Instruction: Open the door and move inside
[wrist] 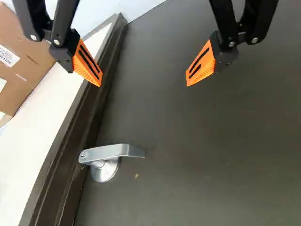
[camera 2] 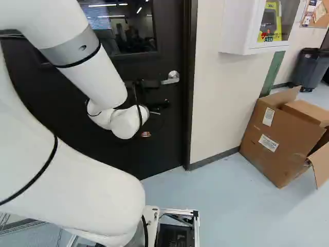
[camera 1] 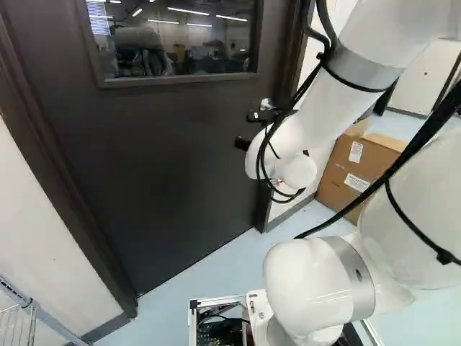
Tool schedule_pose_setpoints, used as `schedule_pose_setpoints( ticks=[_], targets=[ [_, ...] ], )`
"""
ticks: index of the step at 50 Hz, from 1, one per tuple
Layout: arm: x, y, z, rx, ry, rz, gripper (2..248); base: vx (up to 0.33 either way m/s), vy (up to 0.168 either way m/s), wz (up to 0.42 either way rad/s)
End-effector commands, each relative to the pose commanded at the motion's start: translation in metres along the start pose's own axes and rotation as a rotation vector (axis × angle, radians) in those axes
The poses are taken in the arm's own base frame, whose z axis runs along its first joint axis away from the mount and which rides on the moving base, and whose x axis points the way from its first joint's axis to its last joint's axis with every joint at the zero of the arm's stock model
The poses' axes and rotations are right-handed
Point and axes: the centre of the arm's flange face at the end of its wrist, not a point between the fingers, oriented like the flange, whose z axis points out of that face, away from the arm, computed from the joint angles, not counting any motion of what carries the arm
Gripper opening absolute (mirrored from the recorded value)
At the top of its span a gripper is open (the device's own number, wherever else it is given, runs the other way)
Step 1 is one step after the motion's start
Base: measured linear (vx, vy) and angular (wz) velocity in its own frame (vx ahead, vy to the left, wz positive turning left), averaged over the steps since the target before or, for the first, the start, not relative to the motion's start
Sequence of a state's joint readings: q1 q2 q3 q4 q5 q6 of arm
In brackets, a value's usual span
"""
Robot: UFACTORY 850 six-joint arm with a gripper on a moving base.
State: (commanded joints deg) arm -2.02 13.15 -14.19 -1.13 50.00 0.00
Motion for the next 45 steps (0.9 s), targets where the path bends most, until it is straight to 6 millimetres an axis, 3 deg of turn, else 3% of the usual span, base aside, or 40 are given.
schedule_pose_setpoints(
  ticks=[45],
  targets=[
    [0.052, 0.013, 0.023, 0.068, 0.102, -0.118, 247, 0.0, 0.0, 0.0]
  ],
)
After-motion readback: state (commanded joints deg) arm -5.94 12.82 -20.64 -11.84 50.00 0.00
